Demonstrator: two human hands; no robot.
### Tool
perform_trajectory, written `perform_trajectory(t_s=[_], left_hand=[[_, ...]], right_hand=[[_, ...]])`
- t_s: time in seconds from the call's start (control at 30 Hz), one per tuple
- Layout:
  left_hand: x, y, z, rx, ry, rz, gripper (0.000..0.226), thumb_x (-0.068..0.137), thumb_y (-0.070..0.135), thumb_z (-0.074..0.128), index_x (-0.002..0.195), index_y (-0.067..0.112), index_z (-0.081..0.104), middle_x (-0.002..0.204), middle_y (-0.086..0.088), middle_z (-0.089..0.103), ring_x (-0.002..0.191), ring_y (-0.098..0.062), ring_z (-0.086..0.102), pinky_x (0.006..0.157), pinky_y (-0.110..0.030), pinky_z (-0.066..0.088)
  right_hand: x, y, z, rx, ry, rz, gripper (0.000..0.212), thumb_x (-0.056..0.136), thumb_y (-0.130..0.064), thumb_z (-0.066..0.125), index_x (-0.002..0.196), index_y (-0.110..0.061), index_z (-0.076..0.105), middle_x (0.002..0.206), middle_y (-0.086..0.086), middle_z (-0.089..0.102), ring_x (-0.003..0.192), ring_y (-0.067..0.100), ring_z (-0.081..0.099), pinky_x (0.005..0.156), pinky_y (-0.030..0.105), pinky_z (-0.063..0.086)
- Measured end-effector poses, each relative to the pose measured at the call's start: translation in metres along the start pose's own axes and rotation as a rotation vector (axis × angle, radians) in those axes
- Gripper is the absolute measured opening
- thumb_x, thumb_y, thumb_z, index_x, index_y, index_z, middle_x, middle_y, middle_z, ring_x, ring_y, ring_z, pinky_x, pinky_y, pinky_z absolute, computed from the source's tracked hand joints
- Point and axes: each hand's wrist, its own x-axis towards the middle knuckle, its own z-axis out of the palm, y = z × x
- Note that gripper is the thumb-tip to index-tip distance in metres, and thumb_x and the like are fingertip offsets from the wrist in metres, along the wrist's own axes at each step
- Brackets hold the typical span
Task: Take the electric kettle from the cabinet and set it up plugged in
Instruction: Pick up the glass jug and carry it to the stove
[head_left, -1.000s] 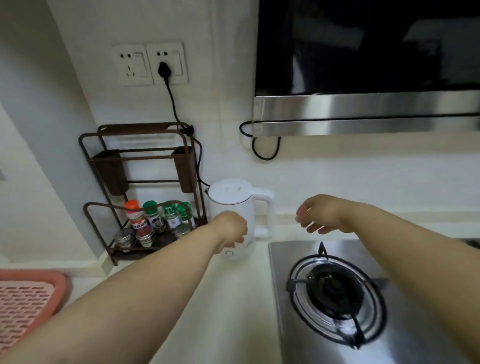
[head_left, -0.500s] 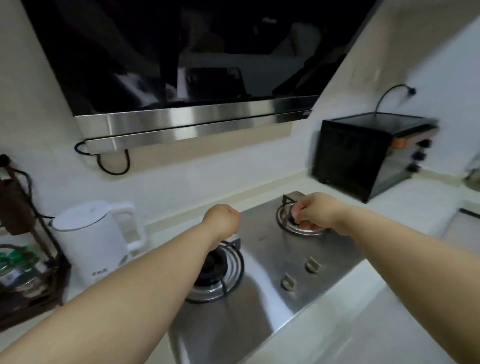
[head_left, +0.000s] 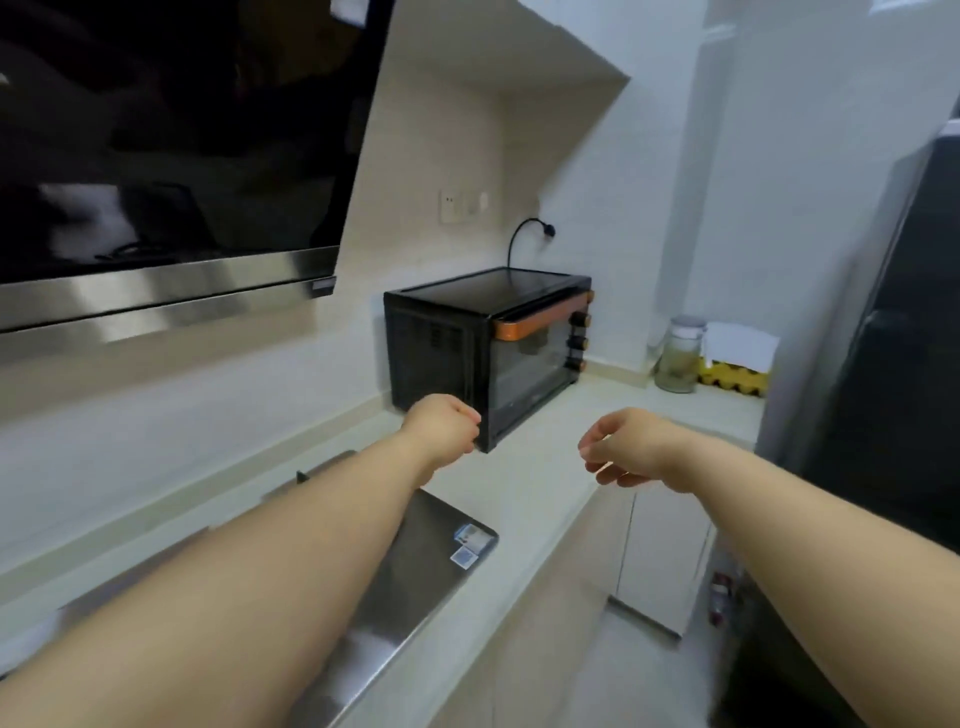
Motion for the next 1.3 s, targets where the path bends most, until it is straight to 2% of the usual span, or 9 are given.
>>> perform_trajectory(t_s=[0.17,0.5,0.63,0.8,0.97,1.07,1.17,1.23,1.3], left_hand=[[0.062,0.04,0.077,0.073,-0.069,0.031,0.02,0.089,0.008,0.05,0.08,0.022,0.061,0.088,-0.003,0.064,0.088,-0.023,0.064,0.072,-0.027,0.052],[0.231,0.079,0.203,0.171,-0.315,0.088,0.02,0.089,0.002,0.043,0.088,0.017,0.057,0.091,-0.007,0.053,0.086,-0.023,0.051,0.074,-0.03,0.041],[0.3,0.109,0.25,0.169,-0.345,0.128,0.021,0.09,0.002,0.045,0.081,0.016,0.058,0.099,-0.008,0.056,0.091,-0.022,0.054,0.088,-0.033,0.05],[0.369,0.135,0.317,0.211,-0.426,0.124,0.032,0.09,0.004,0.045,0.119,0.002,0.058,0.118,-0.019,0.06,0.112,-0.033,0.058,0.094,-0.036,0.049],[0.436,0.155,0.383,0.231,-0.43,0.124,0.031,0.088,0.004,0.047,0.117,0.002,0.06,0.103,-0.013,0.061,0.098,-0.028,0.059,0.092,-0.037,0.05],[0.472,0.165,0.409,0.226,-0.417,0.067,0.023,0.087,0.007,0.049,0.107,0.008,0.061,0.107,-0.014,0.061,0.108,-0.032,0.059,0.092,-0.036,0.05],[0.507,0.18,0.434,0.188,-0.383,0.038,0.025,0.085,0.007,0.053,0.108,0.011,0.062,0.111,-0.013,0.059,0.111,-0.032,0.058,0.096,-0.037,0.05],[0.53,0.188,0.453,0.174,-0.381,0.007,0.042,0.084,0.01,0.055,0.126,0.013,0.054,0.124,-0.013,0.056,0.116,-0.03,0.055,0.1,-0.037,0.048],[0.55,0.194,0.467,0.177,-0.383,-0.012,0.05,0.084,0.012,0.057,0.132,0.015,0.048,0.131,-0.012,0.053,0.119,-0.03,0.054,0.101,-0.036,0.047]], right_hand=[[0.048,0.062,-0.062,0.045,0.045,0.098,0.017,0.09,-0.018,0.056,0.103,-0.01,0.063,0.099,0.008,0.068,0.078,0.016,0.064,0.074,0.03,0.052],[0.176,0.146,-0.145,0.004,0.221,0.325,0.026,0.088,-0.021,0.06,0.112,-0.014,0.059,0.1,0.008,0.065,0.089,0.02,0.065,0.085,0.036,0.057],[0.228,0.164,-0.197,0.04,0.36,0.362,0.024,0.087,-0.019,0.06,0.11,-0.013,0.059,0.094,0.006,0.064,0.083,0.019,0.065,0.076,0.033,0.056],[0.302,0.195,-0.238,0.084,0.414,0.397,0.024,0.088,-0.017,0.059,0.112,-0.013,0.057,0.097,0.007,0.062,0.084,0.019,0.064,0.077,0.034,0.056],[0.39,0.232,-0.274,0.156,0.398,0.389,0.024,0.087,-0.016,0.06,0.11,-0.013,0.054,0.099,0.013,0.062,0.082,0.021,0.06,0.076,0.034,0.056],[0.441,0.253,-0.294,0.188,0.403,0.387,0.007,0.085,-0.016,0.06,0.088,-0.017,0.054,0.087,0.008,0.056,0.083,0.026,0.058,0.075,0.035,0.054],[0.488,0.267,-0.318,0.239,0.417,0.386,0.015,0.085,-0.012,0.059,0.076,-0.015,0.047,0.078,0.006,0.049,0.073,0.022,0.049,0.084,0.042,0.053],[0.518,0.276,-0.332,0.251,0.419,0.41,0.015,0.085,-0.011,0.06,0.082,-0.013,0.045,0.074,0.003,0.046,0.067,0.018,0.044,0.091,0.045,0.051],[0.543,0.282,-0.342,0.257,0.398,0.428,0.022,0.083,-0.009,0.06,0.099,-0.01,0.046,0.077,0.005,0.047,0.066,0.018,0.045,0.083,0.042,0.053]])
